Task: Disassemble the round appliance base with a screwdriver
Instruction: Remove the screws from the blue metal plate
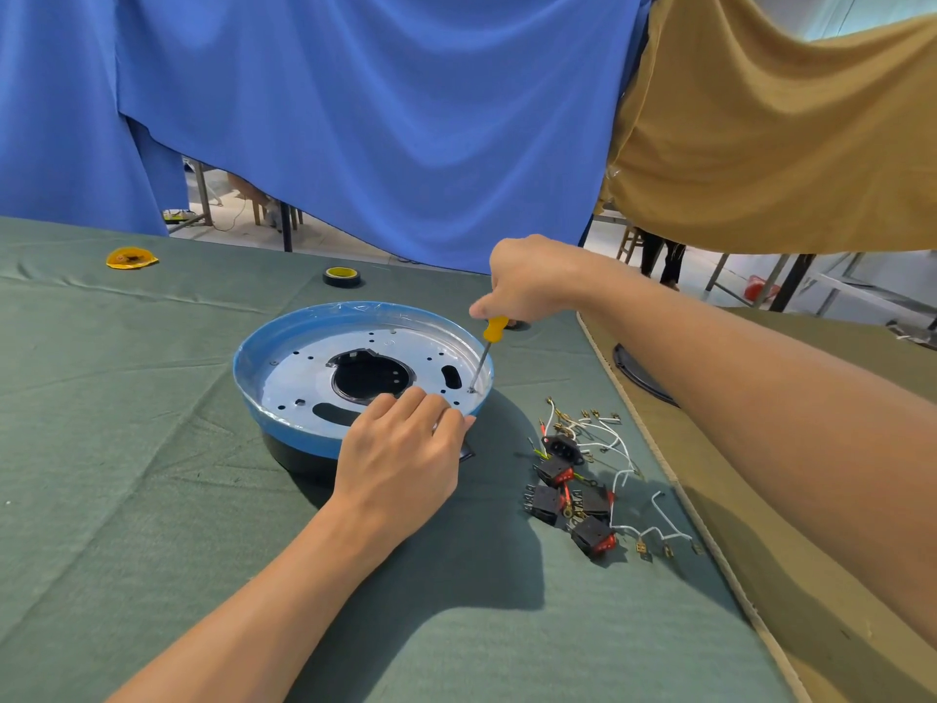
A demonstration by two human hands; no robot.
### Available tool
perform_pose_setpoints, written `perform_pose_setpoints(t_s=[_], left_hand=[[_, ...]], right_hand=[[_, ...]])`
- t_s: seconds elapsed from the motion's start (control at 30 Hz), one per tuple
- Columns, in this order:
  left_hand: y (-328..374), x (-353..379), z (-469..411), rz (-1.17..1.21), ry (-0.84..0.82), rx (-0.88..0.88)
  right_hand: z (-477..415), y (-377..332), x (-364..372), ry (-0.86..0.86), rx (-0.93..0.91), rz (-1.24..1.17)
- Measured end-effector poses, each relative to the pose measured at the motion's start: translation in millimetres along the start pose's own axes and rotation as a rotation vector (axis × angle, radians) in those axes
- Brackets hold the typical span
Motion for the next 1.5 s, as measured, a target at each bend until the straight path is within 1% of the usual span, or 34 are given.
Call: perform_pose_setpoints(t_s=[0.17,0.33,0.47,0.57,0.67,0.77,0.87,1.0,1.17,1.33,1.43,1.5], left_hand=[[0.4,-0.6,0.3,0.001,-0.001,0.002],[0.2,-1.2,-0.3,0.000,-0.005,0.000],[0.3,-1.2,-0.2,0.004,-0.005,-0.001],[0.3,-0.8,-0.4,0.003,-0.009,-0.002],[0.3,-1.2,-0.7,0.002,-0.002,-0.007],[0.1,-0.8,0.1,0.007,-0.006,-0.005],[-0.1,-0.7,0.6,0.009,-0.009,-0.009],[0.3,-1.4,-0.2,0.012,-0.008,-0.012],[0.5,-1.0,0.3,0.011,-0.026,-0.014],[0.0,-2.2,-1.4,0.018,-0.025,-0.015],[0.1,-2.5,-1.5,0.022,-0.038,-0.018],[0.0,-2.0,-1.3,0.018,-0.040,-0.019]], right_hand=[[-2.2,-1.1,3.6,-0.102,0.006,-0.111],[1.2,-0.6,0.7,0.058,0.017,-0.045],[-0.7,-0.1,1.7,0.004,0.027,-0.096],[-2.0,-0.2,5.5,-0.061,0.055,-0.189],[-0.9,-1.2,4.1,-0.044,0.059,-0.170],[1.1,-1.5,-0.6,0.037,0.044,-0.111],[2.2,-4.7,1.2,0.013,0.024,-0.100],[0.3,-5.6,4.8,-0.036,0.043,-0.190],[2.0,-2.9,-0.6,0.078,0.039,-0.126],[3.9,-7.9,2.8,-0.032,0.042,-0.167],[4.9,-7.6,0.0,0.029,0.042,-0.092],[4.8,-6.6,-0.9,0.054,0.040,-0.100]])
Point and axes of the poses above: each hand's wrist, its own z-axis away from the middle knuckle, its own x-axis out of the palm, y = z × x, the point moved 5 cm from there along -z, towards the middle knuckle, and after that the axes turned 9 degrees about y, right-handed, at the moved point
